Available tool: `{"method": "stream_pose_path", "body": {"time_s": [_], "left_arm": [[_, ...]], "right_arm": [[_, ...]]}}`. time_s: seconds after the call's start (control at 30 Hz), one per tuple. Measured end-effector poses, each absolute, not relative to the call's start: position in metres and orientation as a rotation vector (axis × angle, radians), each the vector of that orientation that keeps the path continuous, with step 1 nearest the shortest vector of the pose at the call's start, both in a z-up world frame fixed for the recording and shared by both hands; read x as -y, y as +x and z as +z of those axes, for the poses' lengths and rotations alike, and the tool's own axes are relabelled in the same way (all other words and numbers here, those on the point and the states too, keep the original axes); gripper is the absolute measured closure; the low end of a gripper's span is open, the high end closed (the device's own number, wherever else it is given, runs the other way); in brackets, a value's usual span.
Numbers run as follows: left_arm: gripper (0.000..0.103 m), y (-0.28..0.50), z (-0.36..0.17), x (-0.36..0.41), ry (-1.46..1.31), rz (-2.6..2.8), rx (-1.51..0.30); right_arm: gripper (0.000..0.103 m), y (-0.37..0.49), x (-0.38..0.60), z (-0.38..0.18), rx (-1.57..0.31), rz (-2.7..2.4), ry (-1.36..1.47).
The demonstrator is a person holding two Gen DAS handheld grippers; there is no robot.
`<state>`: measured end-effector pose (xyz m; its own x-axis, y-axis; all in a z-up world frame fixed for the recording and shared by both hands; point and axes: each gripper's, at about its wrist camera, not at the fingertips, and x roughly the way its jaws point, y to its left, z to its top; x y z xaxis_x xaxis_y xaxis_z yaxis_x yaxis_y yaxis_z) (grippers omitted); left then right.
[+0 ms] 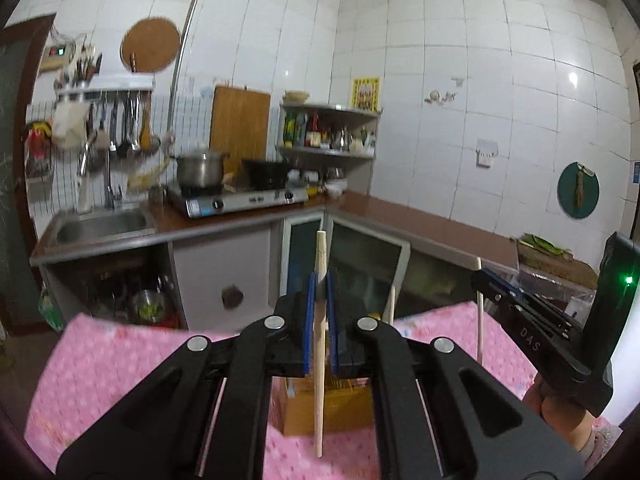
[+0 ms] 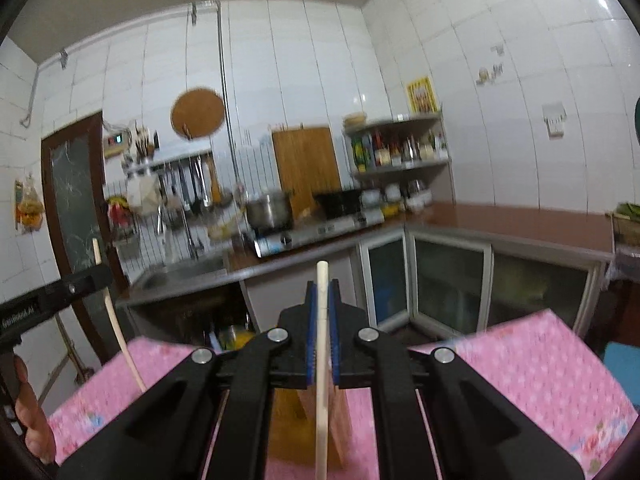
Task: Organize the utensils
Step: 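Lower the chopstick into the yellow holder with the left tool while the right tool lowers its chopstick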
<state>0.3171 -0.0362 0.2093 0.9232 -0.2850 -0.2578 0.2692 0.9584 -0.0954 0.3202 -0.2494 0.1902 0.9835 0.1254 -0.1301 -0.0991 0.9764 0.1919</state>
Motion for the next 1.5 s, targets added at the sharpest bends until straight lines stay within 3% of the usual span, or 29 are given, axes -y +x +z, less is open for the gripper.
{"method": "stream_pose_path", "body": {"time_s": [0.3,0.63,1.1,1.5], "left_arm": [[0.099,0.343,0.234,0.050,-0.044,-0.240,-0.164],[0.099,0.395,0.196,0.048,-0.073,-0.221,-0.204],[0.099,0.409,0.119,0.048,-0.054,-0.211,-0.340],[0.097,0.400,0.097,0.037,-0.088,-0.204,-0.467]], "right_arm": [[0.097,0.361,0.234,0.232,0.027,0.102,0.177],[0.097,0.404,0.231,0.222,0.083,0.108,0.194],[0.097,0.416,0.229,0.155,-0.015,0.139,0.148],[0.097,0.396,0.234,0.115,-0.176,0.136,0.127]]}}
